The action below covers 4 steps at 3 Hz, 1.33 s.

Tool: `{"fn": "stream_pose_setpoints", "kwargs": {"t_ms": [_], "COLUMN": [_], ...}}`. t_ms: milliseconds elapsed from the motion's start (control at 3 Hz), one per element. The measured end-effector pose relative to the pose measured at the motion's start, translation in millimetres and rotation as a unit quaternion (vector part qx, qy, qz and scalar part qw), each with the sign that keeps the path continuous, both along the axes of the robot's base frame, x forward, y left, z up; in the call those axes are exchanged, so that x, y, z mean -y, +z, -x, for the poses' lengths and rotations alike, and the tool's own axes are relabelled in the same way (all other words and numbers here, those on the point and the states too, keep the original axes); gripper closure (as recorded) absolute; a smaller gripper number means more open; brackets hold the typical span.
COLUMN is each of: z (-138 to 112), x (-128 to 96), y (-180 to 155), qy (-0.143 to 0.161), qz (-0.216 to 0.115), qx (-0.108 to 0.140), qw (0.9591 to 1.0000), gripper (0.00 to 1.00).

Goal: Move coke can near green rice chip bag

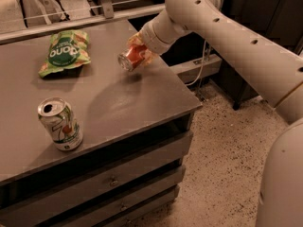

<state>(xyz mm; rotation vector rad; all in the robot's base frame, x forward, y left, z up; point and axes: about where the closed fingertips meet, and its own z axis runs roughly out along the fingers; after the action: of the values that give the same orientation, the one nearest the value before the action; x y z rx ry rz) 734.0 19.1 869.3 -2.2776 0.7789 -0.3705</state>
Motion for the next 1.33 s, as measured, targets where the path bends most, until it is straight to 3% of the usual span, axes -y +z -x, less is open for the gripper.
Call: {"fn": "stream_pose_setpoints", "kwargs": {"t_ms": [333, 1000, 1333], "z": [-10.9, -57.4, -79.9], "x": [-8.1, -47.6, -59.5], "y": [-0.3, 10.3, 10.4], "qy": [0.015, 0.054, 0.035], "qz": [-0.015, -0.037, -0.039], "qx": [-0.004, 0.018, 0.038], "qw": [0.9998, 0.9977, 0.9979], "gripper": [1.00, 1.00, 1.00]}}
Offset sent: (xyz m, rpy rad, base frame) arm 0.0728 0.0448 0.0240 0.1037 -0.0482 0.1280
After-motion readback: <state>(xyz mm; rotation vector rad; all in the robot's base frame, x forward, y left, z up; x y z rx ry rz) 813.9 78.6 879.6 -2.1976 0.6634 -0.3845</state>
